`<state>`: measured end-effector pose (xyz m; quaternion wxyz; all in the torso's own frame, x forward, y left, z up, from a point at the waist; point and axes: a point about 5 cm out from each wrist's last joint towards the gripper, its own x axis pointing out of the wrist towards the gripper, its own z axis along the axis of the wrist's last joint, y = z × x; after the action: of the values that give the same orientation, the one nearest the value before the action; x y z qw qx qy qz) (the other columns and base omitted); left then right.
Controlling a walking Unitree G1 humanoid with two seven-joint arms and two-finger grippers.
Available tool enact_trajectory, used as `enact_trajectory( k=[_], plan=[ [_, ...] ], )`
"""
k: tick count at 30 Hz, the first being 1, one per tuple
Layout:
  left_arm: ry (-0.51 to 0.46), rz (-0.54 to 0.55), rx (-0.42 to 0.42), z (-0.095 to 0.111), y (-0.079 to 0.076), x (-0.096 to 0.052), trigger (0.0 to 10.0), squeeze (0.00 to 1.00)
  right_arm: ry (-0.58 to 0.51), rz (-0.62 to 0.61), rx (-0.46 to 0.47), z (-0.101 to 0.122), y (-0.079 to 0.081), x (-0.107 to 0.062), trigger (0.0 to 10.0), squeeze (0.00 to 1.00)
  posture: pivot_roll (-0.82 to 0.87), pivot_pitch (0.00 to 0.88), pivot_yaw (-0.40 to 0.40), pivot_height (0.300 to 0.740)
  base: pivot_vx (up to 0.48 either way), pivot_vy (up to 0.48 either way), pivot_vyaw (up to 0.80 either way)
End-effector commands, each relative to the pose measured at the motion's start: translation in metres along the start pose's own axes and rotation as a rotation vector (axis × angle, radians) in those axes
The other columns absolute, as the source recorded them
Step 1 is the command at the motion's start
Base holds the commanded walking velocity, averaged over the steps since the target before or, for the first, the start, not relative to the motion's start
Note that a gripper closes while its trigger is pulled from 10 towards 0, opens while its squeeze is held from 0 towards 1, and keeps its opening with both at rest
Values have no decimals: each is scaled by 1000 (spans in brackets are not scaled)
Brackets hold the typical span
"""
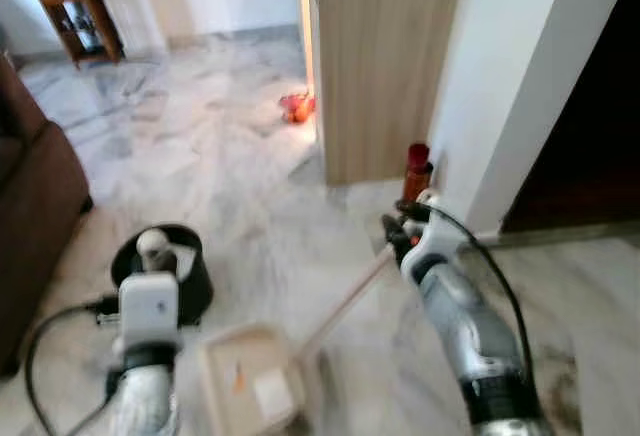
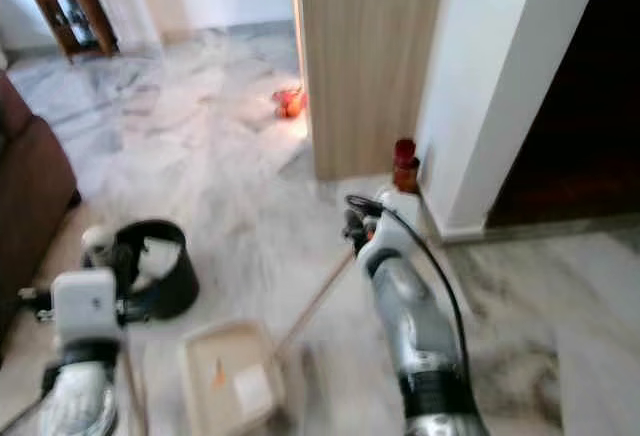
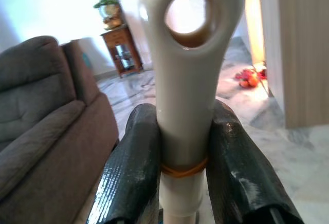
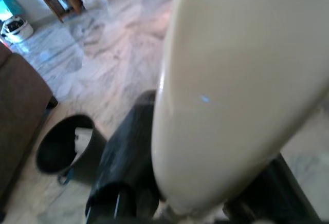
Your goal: Sweep floor
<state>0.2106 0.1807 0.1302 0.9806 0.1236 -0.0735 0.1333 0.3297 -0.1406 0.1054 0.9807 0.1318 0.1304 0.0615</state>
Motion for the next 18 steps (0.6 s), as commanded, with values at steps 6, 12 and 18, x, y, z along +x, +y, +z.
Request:
enact_trajectory(
  k=[6,12,18],
  plan=[
    [-45,17,21,7,6,2,10000,0,-54,48,4,13,15,3,10000,0,-177,40,65,740,44,0,0],
    [-49,11,19,7,5,2,10000,0,-53,47,3,13,15,3,10000,0,-177,41,65,740,0,0,0],
    [-35,14,10,6,5,2,10000,0,-54,46,4,13,15,3,10000,0,-177,41,65,740,0,41,0]
  ],
)
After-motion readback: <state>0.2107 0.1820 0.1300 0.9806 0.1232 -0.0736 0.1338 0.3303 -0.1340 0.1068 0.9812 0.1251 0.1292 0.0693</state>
